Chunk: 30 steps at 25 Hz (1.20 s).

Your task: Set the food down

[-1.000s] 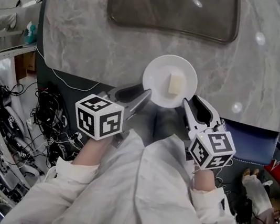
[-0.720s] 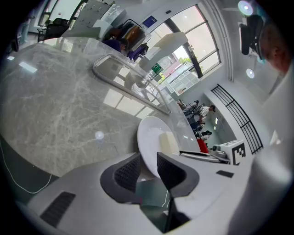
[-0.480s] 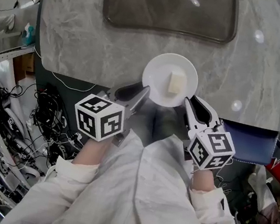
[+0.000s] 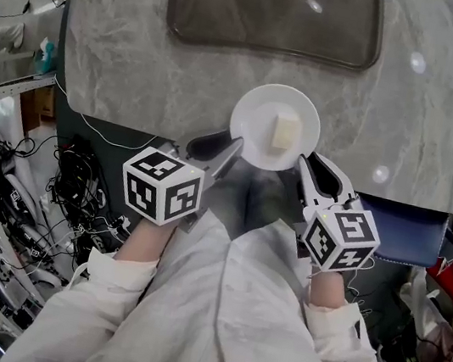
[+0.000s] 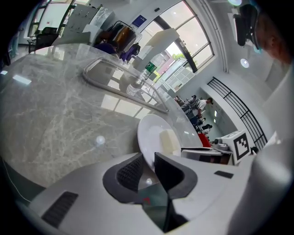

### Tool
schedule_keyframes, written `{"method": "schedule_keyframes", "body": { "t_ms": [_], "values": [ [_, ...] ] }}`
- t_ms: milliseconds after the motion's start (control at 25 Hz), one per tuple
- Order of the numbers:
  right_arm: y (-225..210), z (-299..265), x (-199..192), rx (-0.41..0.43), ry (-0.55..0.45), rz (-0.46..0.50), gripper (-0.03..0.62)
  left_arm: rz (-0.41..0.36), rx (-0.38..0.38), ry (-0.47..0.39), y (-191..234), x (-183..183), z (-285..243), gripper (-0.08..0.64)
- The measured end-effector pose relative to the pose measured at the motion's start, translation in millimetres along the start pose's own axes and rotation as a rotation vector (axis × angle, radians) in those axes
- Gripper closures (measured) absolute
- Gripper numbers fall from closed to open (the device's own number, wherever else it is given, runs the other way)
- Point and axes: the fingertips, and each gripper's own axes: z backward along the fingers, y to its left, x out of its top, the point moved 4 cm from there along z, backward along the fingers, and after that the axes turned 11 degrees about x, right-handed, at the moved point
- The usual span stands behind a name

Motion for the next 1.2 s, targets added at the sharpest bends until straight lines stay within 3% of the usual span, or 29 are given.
{"method": "schedule_keyframes", "body": {
  "t_ms": [160,400,800,1200],
  "values": [
    [1.3,3.2,0.6,-0.016,0.019,0.006,0.531,-0.007,0.010,-0.010,-4.8,0.9,4.1,0.477],
    [3.8,12.7,13.2,0.027,-0.009,0.022,0.531,0.014,0.009,-0.042,-12.7,7.9,12.0,0.477],
    [19.1,37.2,54.2,0.137,-0.125,0.093,0.558,0.017,0.050,-0.153,-29.1,32.2,40.2,0.477],
    [28.0,66.6,89.2,0.193,-0.209,0.158,0.563,0.022,0.053,-0.273,-58.3,48.7,63.0,0.477]
  ]
}}
